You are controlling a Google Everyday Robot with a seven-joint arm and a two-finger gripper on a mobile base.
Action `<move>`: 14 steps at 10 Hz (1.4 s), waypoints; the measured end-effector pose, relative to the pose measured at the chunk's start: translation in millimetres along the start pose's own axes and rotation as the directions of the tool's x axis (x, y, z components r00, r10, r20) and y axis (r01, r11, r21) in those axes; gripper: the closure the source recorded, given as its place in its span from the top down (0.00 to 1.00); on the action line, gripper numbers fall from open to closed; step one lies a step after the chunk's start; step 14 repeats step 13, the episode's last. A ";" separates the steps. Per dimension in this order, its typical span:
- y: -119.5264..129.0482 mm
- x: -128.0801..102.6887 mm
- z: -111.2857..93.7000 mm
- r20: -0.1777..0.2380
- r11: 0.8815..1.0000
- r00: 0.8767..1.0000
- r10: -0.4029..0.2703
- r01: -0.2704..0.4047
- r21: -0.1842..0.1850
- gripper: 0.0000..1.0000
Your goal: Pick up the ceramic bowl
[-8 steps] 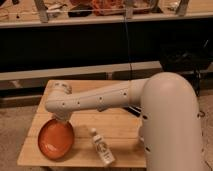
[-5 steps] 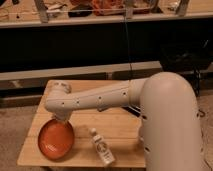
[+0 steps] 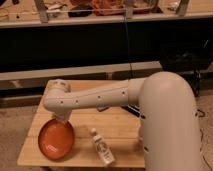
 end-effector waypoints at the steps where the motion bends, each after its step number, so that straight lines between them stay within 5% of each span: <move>1: -0.2 0.5 -0.4 0.001 1.000 1.000 -0.010 0.010 0.000 0.00; 14: -2.4 2.5 -3.3 0.003 0.994 0.994 -0.107 0.107 0.015 0.00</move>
